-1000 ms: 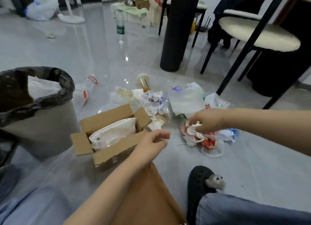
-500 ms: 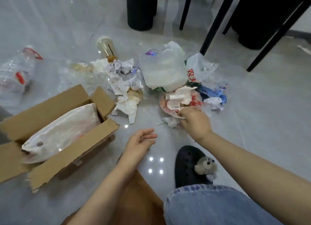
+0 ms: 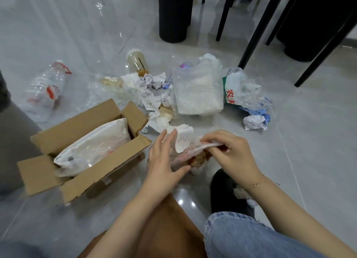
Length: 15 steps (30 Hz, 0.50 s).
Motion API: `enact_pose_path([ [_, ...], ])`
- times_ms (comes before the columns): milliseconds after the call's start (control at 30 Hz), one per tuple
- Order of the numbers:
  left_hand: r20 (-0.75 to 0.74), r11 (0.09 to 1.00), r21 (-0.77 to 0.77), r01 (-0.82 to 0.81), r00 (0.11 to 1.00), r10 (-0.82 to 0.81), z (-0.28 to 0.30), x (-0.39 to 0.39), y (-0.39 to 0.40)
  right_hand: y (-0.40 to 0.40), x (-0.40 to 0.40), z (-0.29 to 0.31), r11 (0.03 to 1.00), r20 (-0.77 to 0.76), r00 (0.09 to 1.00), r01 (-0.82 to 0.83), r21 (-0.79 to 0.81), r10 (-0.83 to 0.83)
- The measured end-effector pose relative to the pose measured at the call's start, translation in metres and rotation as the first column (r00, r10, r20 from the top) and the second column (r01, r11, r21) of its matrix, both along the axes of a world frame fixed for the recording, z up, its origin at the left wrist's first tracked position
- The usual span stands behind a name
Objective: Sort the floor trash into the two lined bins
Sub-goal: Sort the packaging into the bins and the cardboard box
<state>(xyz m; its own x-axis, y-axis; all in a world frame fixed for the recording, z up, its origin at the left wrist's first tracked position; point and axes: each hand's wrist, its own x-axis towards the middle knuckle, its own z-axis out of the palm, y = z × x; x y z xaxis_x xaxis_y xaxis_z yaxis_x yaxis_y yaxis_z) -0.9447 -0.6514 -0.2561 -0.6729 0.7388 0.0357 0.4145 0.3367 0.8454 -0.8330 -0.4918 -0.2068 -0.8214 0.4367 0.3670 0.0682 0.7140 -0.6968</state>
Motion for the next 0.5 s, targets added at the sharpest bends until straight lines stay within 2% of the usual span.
enact_pose_path([
  [67,-0.052,0.999,-0.045,0.01,0.999,-0.013,0.002,-0.004,0.007,-0.001,-0.001,0.004,0.995,-0.022,1.0,0.005,-0.102,-0.007],
  [133,-0.11,0.981,-0.169,0.094,0.988,-0.113,0.003,-0.009,0.013,-0.001,-0.002,0.007,0.978,-0.023,0.999,0.026,-0.208,-0.032],
  [200,-0.093,0.951,-0.26,0.165,0.976,-0.195,0.003,-0.008,0.021,0.003,-0.003,0.007,0.948,-0.002,0.999,0.043,-0.316,-0.046],
  [233,-0.049,0.951,-0.266,0.159,0.983,-0.178,0.002,-0.007,0.022,0.004,-0.005,0.007,0.931,0.019,0.999,0.039,-0.364,-0.035],
  [300,0.019,0.971,-0.23,0.064,0.998,-0.062,-0.003,-0.003,0.028,0.007,-0.004,0.008,0.887,0.055,0.998,-0.001,-0.462,0.03],
  [367,0.01,0.978,-0.196,-0.071,0.997,0.074,-0.002,0.001,0.031,0.005,0.0,0.009,0.847,0.035,0.997,-0.044,-0.529,0.074],
  [433,-0.015,0.969,-0.149,-0.196,0.98,0.196,0.004,0.002,0.034,-0.002,0.01,0.01,0.86,-0.024,0.999,0.022,-0.51,-0.04],
  [500,0.007,0.952,-0.082,-0.294,0.955,0.296,0.013,0.0,0.035,-0.013,0.024,0.006,0.89,-0.096,0.968,0.172,-0.422,-0.232],
])
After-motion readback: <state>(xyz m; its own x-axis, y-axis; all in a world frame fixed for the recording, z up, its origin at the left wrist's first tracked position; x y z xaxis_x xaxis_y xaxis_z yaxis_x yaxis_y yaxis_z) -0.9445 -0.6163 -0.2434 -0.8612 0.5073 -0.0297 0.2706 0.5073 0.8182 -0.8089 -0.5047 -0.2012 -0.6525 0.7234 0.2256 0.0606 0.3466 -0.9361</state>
